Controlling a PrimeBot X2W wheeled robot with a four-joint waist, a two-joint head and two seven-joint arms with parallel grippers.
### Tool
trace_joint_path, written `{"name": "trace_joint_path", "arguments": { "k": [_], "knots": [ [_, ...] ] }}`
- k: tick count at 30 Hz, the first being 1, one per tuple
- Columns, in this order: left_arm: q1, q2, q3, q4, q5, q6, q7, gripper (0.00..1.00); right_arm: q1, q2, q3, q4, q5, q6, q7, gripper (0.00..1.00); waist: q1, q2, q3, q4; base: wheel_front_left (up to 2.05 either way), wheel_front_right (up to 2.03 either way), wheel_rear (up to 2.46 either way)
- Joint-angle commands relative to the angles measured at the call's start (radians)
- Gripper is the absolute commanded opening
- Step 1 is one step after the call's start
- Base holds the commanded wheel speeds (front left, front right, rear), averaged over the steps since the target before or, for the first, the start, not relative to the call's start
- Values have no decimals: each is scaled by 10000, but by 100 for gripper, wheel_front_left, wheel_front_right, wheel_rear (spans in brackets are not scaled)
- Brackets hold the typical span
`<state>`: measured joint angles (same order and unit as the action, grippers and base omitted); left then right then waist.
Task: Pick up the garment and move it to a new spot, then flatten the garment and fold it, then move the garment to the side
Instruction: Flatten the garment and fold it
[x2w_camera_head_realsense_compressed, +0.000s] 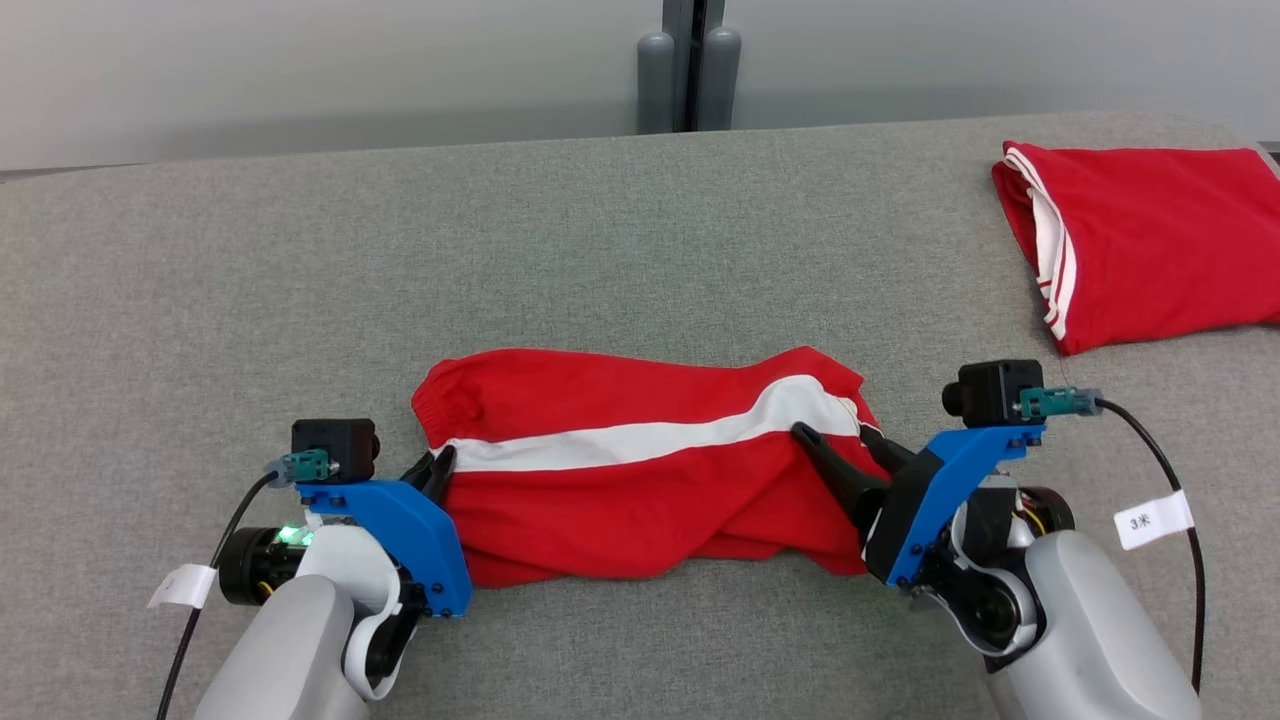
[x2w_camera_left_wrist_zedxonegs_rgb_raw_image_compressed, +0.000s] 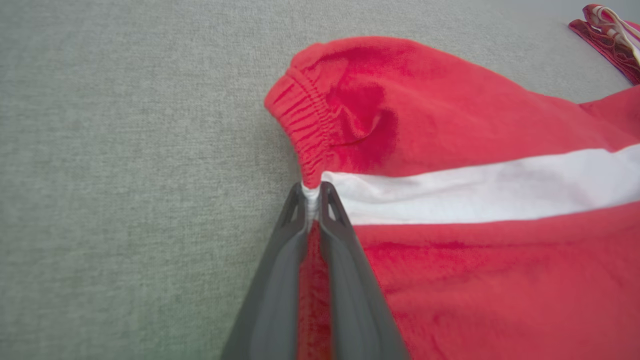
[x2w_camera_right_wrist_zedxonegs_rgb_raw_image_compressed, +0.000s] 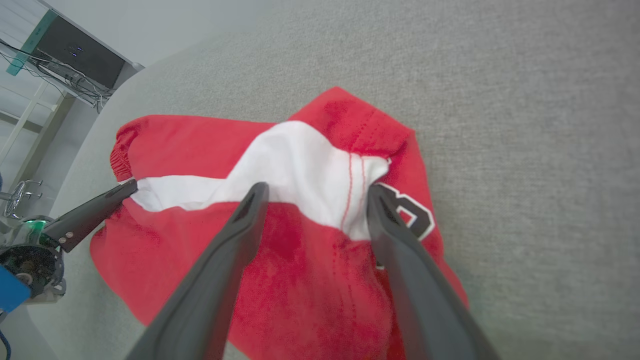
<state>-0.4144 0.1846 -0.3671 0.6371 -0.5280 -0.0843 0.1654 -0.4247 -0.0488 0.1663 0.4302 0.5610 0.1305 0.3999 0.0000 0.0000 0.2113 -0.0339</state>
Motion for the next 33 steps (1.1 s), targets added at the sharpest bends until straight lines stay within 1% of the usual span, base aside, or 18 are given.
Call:
{"name": "trace_joint_path", "arguments": {
  "k": [1, 7, 10, 16, 17, 19, 20, 21, 22, 24, 28, 33],
  "knots": [
    [-6, 70, 2, -103, -41, 16, 23, 0, 326, -33, -144, -156, -89, 5, 114, 100, 0, 0, -7, -15, 0, 0, 0],
    [45, 169, 2, -301, -106, 48, 82, 0, 679, -29, -522, -463, -97, 5, 326, 100, 0, 0, -6, -92, 0, 0, 0],
    [71, 224, -11, -412, -145, 41, 124, 0, 463, -29, -325, -484, 166, 5, 323, 100, 0, 0, 25, -114, 0, 0, 0],
    [130, 250, -98, -579, -164, 105, 218, 0, -26, -32, 61, -330, 340, 5, -80, 100, 0, 0, 43, -32, 0, 0, 0],
    [142, 251, -110, -594, -164, 102, 226, 0, -102, -33, 72, -303, 411, 5, -150, 95, 0, 0, 40, -13, 0, 0, 0],
    [181, 250, -131, -619, -186, 90, 225, 0, -166, -32, 128, -150, 409, 5, -161, 47, 0, 0, 26, 12, 0, 0, 0],
    [181, 250, -131, -619, -186, 90, 225, 0, -166, -32, 128, -150, 409, 5, -161, 47, 0, 0, 26, 12, 0, 0, 0],
    [200, 246, -138, -616, -230, 78, 239, 0, -225, -33, 132, -71, 393, 5, -152, 36, 0, 0, 21, 22, 0, 0, 0],
    [208, 232, -130, -614, -275, 58, 238, 0, -309, -33, 134, 4, 397, 5, -170, 0, 0, 0, 13, 31, 0, 0, 0],
    [232, 181, -86, -643, -390, -13, 109, 0, -437, -32, 89, 165, 227, 5, -314, 0, 0, 0, -45, 47, 0, 0, 0],
    [248, 74, 66, -916, -581, -116, -498, 0, -547, -30, -208, 156, -14, 5, -856, 0, 0, 0, -229, 91, 0, 0, 0],
    [360, -122, 294, -1877, -1261, -329, -1149, 0, -317, -30, -431, -640, -119, 5, -1113, 0, 0, 0, -454, 100, 0, 0, 0]
  ]
}}
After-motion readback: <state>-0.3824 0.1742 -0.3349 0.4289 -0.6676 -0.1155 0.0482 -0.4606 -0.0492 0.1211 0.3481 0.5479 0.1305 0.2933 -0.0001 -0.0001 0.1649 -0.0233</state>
